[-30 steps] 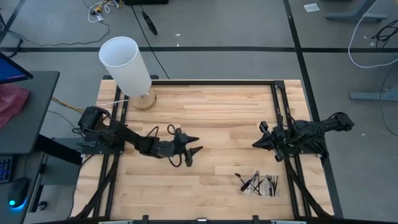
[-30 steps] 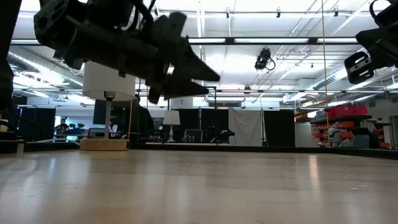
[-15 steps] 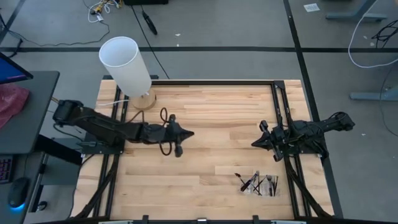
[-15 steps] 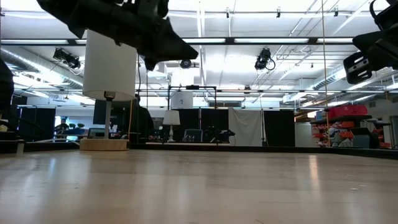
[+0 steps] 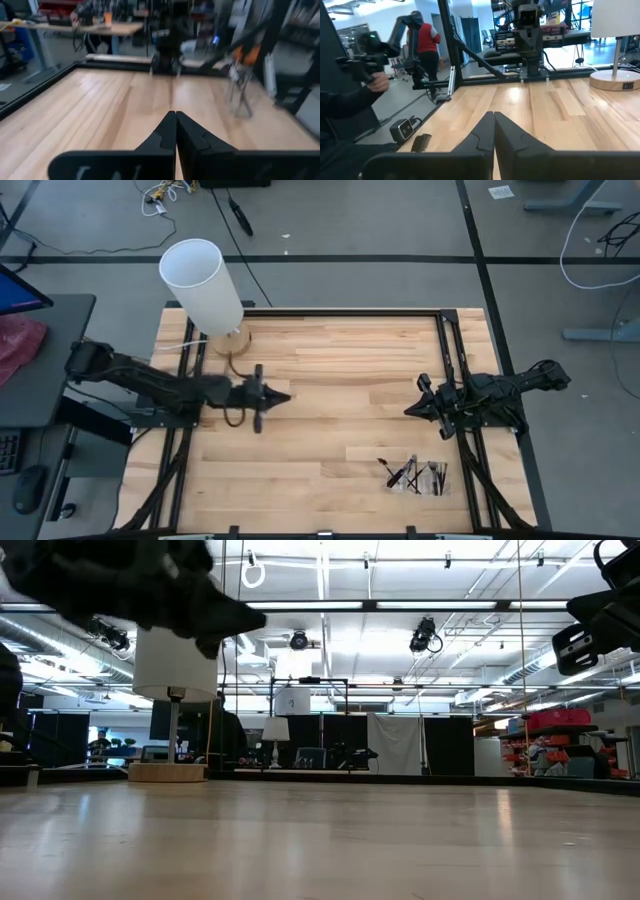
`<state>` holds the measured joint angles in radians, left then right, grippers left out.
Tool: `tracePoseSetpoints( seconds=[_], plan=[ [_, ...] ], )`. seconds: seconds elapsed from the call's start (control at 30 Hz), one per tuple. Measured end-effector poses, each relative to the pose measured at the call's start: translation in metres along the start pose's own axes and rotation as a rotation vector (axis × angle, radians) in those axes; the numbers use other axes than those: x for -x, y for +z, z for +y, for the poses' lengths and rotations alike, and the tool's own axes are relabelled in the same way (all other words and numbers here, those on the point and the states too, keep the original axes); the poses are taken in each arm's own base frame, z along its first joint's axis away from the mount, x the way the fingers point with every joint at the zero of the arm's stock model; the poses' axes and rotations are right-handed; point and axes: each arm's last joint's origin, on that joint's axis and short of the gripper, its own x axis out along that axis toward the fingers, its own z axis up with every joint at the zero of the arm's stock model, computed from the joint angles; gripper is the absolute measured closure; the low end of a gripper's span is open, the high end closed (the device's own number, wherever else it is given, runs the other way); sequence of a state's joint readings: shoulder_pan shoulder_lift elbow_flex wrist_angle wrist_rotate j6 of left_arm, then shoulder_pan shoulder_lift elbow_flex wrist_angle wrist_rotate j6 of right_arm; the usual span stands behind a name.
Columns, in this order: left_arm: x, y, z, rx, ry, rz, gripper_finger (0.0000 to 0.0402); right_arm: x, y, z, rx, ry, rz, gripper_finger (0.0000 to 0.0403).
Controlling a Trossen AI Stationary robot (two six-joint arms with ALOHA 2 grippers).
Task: Pick & Place Makeup Supplies
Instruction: Return to Home Position
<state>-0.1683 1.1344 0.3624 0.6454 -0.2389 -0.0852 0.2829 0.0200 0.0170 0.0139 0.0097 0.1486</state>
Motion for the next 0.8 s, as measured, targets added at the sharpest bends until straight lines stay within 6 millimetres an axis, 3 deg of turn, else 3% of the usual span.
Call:
tracePoseSetpoints(
  seconds=[0.2,0.4,0.6,0.8],
  plan=[
    [0.033,-0.024,0.029,0.101,-0.040,-0.161,0.0400,0.000,0.000,0.000,0.000,0.000,0.000,0.0390],
    [0.055,-0.044,0.057,0.176,-0.059,-0.196,0.0400,0.000,0.000,0.000,0.000,0.000,0.000,0.0389],
    [0.058,-0.041,0.070,0.170,-0.100,-0.218,0.0401,0.000,0.000,0.000,0.000,0.000,0.000,0.0389],
    [0.065,-0.029,0.062,0.080,-0.233,-0.311,0.0401,0.000,0.000,0.000,0.000,0.000,0.000,0.0389]
  ],
)
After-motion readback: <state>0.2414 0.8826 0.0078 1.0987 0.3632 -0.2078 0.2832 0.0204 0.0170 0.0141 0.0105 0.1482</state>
